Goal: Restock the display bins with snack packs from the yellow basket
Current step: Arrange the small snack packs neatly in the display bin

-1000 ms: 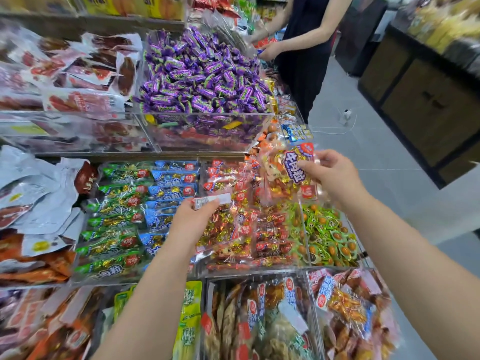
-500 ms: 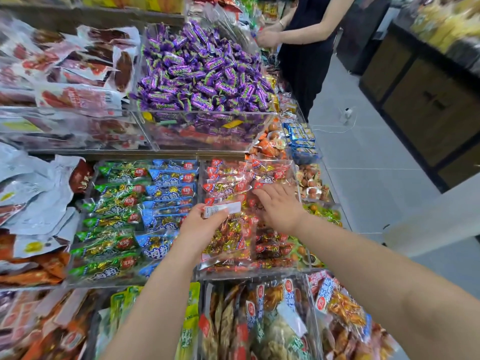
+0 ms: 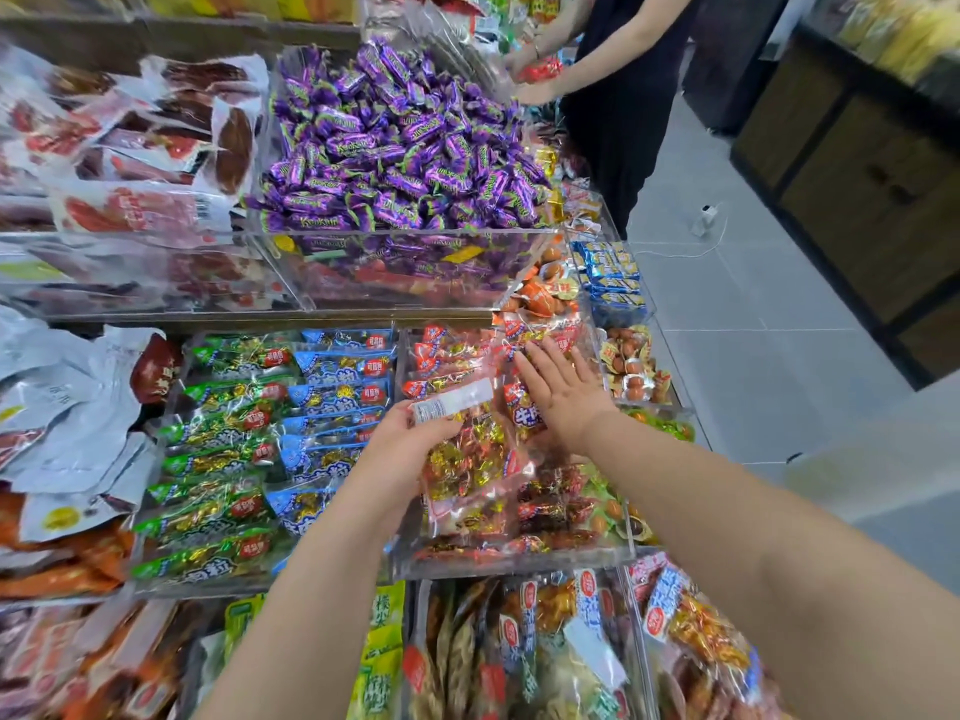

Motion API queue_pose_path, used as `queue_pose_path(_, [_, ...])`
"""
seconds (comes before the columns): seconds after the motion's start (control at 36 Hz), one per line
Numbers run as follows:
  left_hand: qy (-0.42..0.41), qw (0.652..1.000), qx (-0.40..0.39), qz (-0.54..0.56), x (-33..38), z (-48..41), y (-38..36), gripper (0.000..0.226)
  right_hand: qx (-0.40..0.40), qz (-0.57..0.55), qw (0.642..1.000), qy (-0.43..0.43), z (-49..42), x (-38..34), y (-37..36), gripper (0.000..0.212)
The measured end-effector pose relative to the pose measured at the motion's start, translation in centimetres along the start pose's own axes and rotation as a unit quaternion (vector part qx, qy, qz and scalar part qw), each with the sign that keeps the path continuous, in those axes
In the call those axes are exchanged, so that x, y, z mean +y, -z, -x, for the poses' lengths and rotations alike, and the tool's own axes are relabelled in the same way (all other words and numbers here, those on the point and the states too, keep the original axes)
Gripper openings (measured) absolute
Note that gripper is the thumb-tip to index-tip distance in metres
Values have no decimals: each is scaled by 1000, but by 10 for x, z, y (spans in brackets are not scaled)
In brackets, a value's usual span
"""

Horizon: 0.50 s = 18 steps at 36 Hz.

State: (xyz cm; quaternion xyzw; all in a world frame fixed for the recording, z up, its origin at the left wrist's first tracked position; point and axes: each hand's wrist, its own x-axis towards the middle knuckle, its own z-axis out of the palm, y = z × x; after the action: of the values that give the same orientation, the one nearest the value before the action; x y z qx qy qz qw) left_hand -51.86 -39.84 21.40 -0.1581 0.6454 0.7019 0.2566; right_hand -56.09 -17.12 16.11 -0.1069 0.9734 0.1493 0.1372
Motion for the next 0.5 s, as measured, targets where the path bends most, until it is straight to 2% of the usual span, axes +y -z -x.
queue_pose_path(0.08, [-20,998,-32,48,0,-1,-5,19,27,-58,998,29,6,6,2,103])
queue_pose_path(0.11, [-31,997,-37,60,-1,-2,-7,21,49,-142,988,31,11,9,6,95])
queue_pose_path(0.14, [-42,996,-39,64,-2,-2,-8,23,84,-274,958,6,15,13,11,78])
queue_pose_path(0.17, [-51,996,-38,61,-2,-3,-10,24,135,-410,901,-41,20,18,18,57])
queue_pose_path(0.19, [-59,996,-41,56,-2,-3,-12,19,179,-521,829,-94,24,23,25,38])
queue_pose_path(0.22, [-62,996,-45,53,-1,-2,-14,15,195,-606,759,-134,30,26,33,27])
queue_pose_path(0.25, [-62,996,-49,51,-1,-2,-17,17,178,-675,700,-152,35,29,41,26])
queue_pose_path(0.28, [-62,995,-56,53,-1,-2,-21,21,132,-729,656,-144,41,30,45,30])
queue_pose_path(0.31, [-64,995,-59,56,-2,-2,-25,23,74,-750,646,-120,47,29,46,44])
queue_pose_path(0.36, [-75,994,-60,46,-2,-1,-34,20,-6,-694,716,-77,58,22,43,76])
queue_pose_path(0.39, [-91,994,-57,27,-3,-2,-38,17,-15,-669,740,-65,61,18,38,77])
queue_pose_path(0.47, [-158,980,-43,-114,-7,-6,-43,15,-10,-710,701,-64,67,13,27,35])
queue_pose_path(0.5, [-177,967,-47,-179,-9,-7,-42,20,-8,-725,685,-72,68,14,26,36])
